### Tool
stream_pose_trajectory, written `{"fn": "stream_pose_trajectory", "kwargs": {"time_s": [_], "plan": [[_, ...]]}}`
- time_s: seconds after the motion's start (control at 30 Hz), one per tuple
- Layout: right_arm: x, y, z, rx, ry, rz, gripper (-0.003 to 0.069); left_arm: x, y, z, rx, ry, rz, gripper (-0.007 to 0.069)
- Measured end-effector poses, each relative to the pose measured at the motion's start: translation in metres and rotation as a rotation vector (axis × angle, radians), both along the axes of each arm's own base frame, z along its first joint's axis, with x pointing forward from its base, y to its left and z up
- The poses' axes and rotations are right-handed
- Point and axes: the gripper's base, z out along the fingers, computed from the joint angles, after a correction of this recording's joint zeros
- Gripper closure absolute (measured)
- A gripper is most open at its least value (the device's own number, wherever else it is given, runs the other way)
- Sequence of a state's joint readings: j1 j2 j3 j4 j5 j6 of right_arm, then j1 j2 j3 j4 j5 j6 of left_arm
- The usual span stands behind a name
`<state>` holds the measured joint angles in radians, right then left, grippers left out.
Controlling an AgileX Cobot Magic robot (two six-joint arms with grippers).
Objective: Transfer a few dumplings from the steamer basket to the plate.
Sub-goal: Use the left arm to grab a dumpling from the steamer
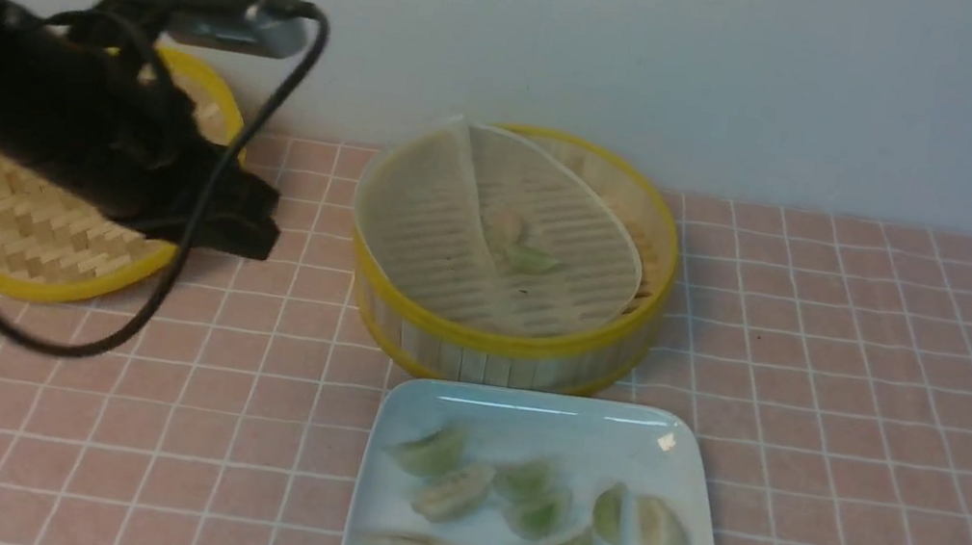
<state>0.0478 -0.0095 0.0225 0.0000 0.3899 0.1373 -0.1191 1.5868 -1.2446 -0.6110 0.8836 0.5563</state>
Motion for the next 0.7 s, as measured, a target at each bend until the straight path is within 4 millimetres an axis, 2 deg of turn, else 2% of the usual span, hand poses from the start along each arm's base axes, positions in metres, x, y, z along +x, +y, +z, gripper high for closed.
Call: {"fn": "stream_pose_trajectory", "kwargs": {"time_s": [0.2,0.33,0.57,0.7], "plan": [[0.0,0.0,0.0,0.0,0.0,0.0,0.0672,0.061,-0.061,-0.022,0.067,0.001,-0.168,0.0631],[0.0,0.0,0.0,0.0,0.0,0.0,0.0672,0.088,-0.089,-0.036,0.116,0.041,-0.235,0.0631],[0.0,0.0,0.0,0.0,0.0,0.0,0.0672,0.122,-0.124,-0.056,0.241,0.002,-0.322,0.0631],[0.0,0.0,0.0,0.0,0.0,0.0,0.0672,0.133,-0.137,-0.064,0.269,-0.033,-0.353,0.0629]]}}
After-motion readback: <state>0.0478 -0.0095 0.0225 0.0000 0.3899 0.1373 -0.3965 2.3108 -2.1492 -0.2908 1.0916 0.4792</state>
